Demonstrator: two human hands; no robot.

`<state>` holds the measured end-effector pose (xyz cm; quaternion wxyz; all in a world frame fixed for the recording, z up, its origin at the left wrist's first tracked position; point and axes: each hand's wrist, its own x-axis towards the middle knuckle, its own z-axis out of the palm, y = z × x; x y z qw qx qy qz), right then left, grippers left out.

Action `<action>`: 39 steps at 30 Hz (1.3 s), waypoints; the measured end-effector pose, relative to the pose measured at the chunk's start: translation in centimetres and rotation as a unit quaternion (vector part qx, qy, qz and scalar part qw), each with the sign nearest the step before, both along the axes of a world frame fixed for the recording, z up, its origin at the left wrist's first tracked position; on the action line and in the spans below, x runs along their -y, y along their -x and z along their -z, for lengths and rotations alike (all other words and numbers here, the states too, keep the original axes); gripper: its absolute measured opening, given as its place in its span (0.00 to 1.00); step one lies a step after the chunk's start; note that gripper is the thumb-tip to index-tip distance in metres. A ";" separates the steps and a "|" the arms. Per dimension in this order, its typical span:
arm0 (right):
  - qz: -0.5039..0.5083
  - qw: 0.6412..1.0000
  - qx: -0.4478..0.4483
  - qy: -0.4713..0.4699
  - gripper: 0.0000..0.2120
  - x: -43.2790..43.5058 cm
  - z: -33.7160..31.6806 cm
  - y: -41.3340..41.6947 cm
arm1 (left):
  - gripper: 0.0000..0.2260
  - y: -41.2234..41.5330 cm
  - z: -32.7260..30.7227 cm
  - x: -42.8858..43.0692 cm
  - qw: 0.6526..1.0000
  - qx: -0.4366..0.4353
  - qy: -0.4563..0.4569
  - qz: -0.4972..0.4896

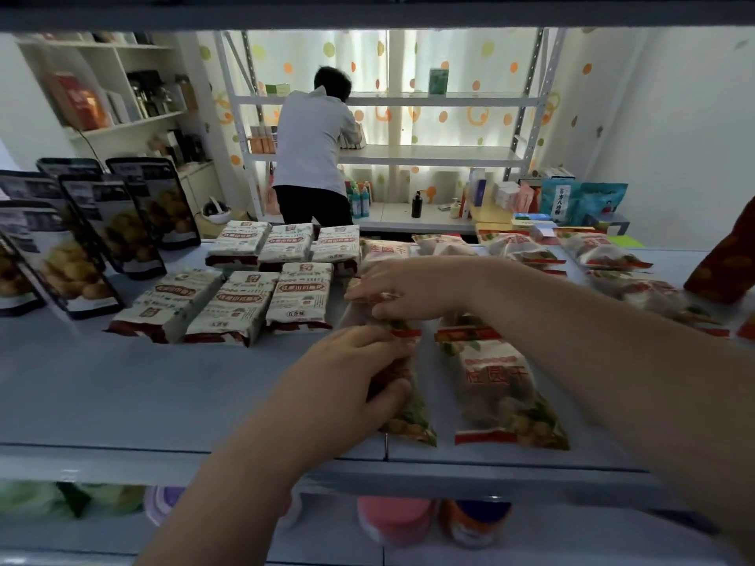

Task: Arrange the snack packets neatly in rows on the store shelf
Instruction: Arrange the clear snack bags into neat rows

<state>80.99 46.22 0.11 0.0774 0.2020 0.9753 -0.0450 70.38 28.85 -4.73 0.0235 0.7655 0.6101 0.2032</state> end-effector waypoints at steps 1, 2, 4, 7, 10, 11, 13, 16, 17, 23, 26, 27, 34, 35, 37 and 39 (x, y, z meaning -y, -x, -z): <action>-0.004 1.000 0.002 -0.003 0.23 0.1 -0.2 -0.3 | 0.21 -0.1 0.1 -0.1 1.000 0.003 -0.002 0.003; -0.003 1.000 0.007 -0.006 0.23 0.2 -0.4 -0.6 | 0.21 -0.3 0.1 -0.2 1.000 0.006 -0.003 0.006; 0.007 1.000 0.024 -0.019 0.22 0.3 -0.9 -1.2 | 0.20 -0.5 0.1 -0.3 1.000 0.012 -0.008 0.011; 0.014 0.999 0.039 -0.033 0.22 0.3 -1.3 -1.7 | 0.20 -0.8 0.2 -0.4 1.000 0.016 -0.015 0.009; 0.015 0.999 0.042 -0.028 0.22 0.4 -1.4 -1.8 | 0.20 -0.7 0.3 -0.5 1.000 0.017 -0.015 0.014; 0.013 0.999 0.043 -0.028 0.22 0.3 -1.3 -1.8 | 0.21 -0.6 0.3 -0.5 1.000 0.021 -0.013 0.015; 0.006 0.999 0.044 -0.025 0.22 0.1 -1.2 -1.6 | 0.22 -0.5 0.3 -0.5 1.000 0.025 -0.006 0.013; -0.003 0.999 0.035 -0.011 0.22 -0.1 -1.0 -1.4 | 0.24 -0.3 0.3 -0.3 1.000 0.023 -0.002 0.009; -0.008 0.999 0.031 -0.008 0.22 -0.1 -0.9 -1.3 | 0.24 -0.2 0.3 -0.3 1.000 0.021 -0.001 0.010; -0.010 1.000 -0.021 -0.016 0.20 -0.2 -0.7 -1.4 | 0.21 -0.5 -0.3 0.0 1.000 0.003 0.003 0.006; 0.049 0.983 -0.167 -0.048 0.16 -1.9 -1.3 -1.8 | 0.20 0.0 -1.4 -1.4 0.999 0.015 -0.031 0.002; 0.074 0.978 -0.187 -0.063 0.16 -2.8 -1.4 -1.7 | 0.21 0.1 -1.8 -2.1 0.999 0.011 -0.035 0.001; 0.107 0.989 -0.010 -0.098 0.22 -6.5 0.2 0.8 | 0.28 -0.4 -1.7 -6.6 0.986 -0.132 0.104 0.003; 0.101 0.990 0.011 -0.100 0.22 -6.9 0.5 1.2 | 0.28 -0.4 -1.4 -6.8 0.985 -0.137 0.106 0.008; 0.099 0.988 0.036 -0.111 0.22 -7.9 1.1 1.6 | 0.28 -0.3 -1.0 -6.9 0.985 -0.136 0.108 0.006; 0.104 0.987 0.034 -0.122 0.22 -8.4 1.2 1.7 | 0.28 -0.2 -0.9 -6.9 0.985 -0.137 0.106 0.008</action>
